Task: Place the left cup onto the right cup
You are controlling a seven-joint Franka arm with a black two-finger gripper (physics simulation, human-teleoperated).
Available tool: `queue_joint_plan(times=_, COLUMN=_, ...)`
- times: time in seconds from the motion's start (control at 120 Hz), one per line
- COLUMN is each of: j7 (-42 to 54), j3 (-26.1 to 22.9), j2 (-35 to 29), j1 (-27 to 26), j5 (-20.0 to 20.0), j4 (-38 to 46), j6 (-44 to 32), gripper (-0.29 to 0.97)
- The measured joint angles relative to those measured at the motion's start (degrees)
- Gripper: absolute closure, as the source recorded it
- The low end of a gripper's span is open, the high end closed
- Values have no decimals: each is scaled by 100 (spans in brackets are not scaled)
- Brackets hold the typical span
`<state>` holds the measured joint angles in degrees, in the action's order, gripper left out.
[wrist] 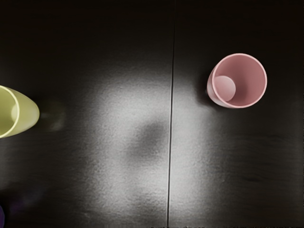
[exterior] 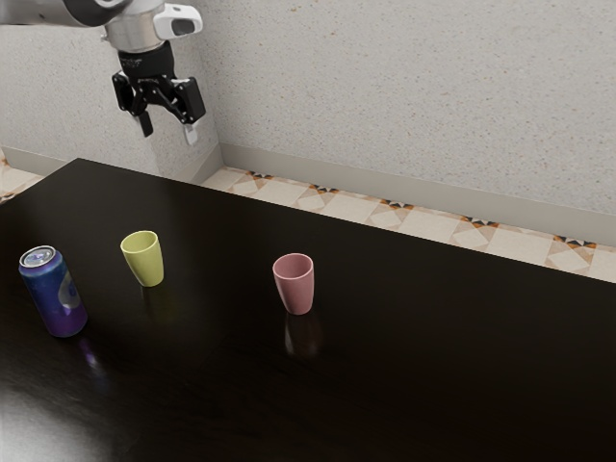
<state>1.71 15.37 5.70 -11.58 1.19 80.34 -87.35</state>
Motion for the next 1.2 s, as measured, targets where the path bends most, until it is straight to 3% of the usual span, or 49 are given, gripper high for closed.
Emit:
queue_joint_plan(times=0.458, j7=34, j3=-4, j2=128, j1=76, j5=-4, j4=298, j6=-259, gripper=3)
queue_joint_plan(times=1.2, j7=198, j3=-58, j2=1278, j1=385, j5=95, j4=343, j6=-1066, gripper=3)
